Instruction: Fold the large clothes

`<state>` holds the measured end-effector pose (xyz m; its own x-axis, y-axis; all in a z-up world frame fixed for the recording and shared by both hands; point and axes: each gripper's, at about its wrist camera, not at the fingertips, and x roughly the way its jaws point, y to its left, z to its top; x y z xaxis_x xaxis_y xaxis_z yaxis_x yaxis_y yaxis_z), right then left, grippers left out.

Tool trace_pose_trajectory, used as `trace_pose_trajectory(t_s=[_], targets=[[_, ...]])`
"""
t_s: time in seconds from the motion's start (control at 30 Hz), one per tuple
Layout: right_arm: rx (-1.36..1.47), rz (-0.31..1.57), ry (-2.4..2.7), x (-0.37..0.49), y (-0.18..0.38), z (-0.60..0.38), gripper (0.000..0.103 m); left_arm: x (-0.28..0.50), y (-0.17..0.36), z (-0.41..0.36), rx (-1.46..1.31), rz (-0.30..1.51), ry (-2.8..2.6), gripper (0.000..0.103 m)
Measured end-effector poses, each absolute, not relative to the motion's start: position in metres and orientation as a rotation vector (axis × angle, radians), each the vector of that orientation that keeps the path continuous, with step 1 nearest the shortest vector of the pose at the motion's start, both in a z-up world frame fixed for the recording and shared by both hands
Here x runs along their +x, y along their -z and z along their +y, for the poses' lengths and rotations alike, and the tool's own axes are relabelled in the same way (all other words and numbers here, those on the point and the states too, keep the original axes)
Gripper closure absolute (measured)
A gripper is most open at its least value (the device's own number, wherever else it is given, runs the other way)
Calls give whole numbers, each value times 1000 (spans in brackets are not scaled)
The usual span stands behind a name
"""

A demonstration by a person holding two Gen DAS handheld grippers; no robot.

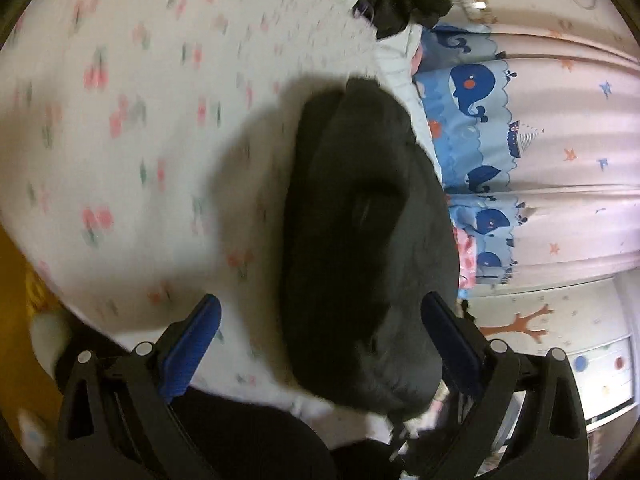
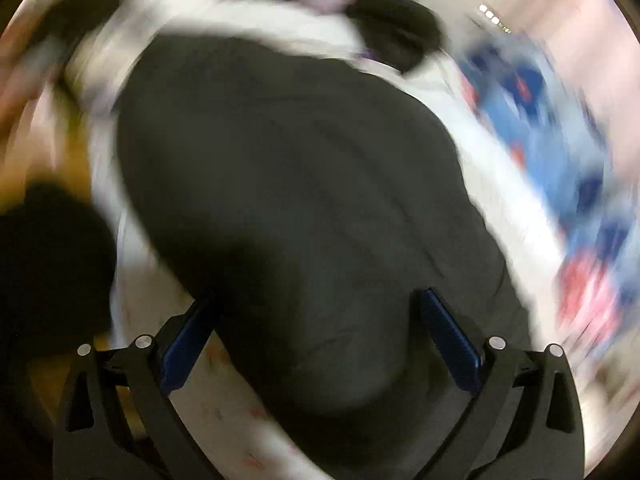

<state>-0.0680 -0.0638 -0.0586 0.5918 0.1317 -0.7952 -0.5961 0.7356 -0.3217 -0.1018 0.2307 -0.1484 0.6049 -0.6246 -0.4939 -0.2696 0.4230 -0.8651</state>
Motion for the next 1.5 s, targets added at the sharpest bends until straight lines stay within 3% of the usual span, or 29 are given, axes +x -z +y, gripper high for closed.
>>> trace_pose_trajectory(t_s=[0.1,0.33,0.53,0.73,0.83,1.0,1.07,1.13,1.17,1.2,1.27,1.4,1.43,1.47,1.5], targets=[[-196,911,-431,-32,37,-109,7,-98,149,207,-1143,973,305,7],[-100,997,-498,-42,34,-130,7,-60,126,175,-1168,922,340,7],[470,978,-489,-74,7,-263,7,-50,140,173,-1155,963,293,7],[937,1029,-310,-112,64,-392,7,-56,138,174,-1199,917,305,7],[1072,1028,-387,-101,89,-394,7,-59,120,165,-1156,853,331,7],[1093,1062,-422,-62,114,-364,6,-53,138,167,-1176,934,295,7],[1114,1036,-433,-53,112,-362,7,-53,147,173,-1216,937,285,13],[1097,988,-459,-46,101,-364,30,-50,140,170,-1178,934,330,47],[1041,962,-450,-43,86,-361,57,-49,132,167,-1135,926,345,54],[1000,934,-450,-40,76,-359,73,-50,121,165,-1094,902,357,64],[924,873,-459,-44,50,-355,81,-54,100,165,-1069,835,391,72],[842,856,-486,-68,31,-344,80,-73,76,171,-1026,741,432,74],[825,905,-476,-71,41,-342,78,-75,84,171,-1007,766,427,74],[813,969,-453,-72,56,-339,68,-74,96,171,-994,810,421,74],[837,1053,-401,-76,80,-345,63,-82,114,173,-1006,865,406,69]])
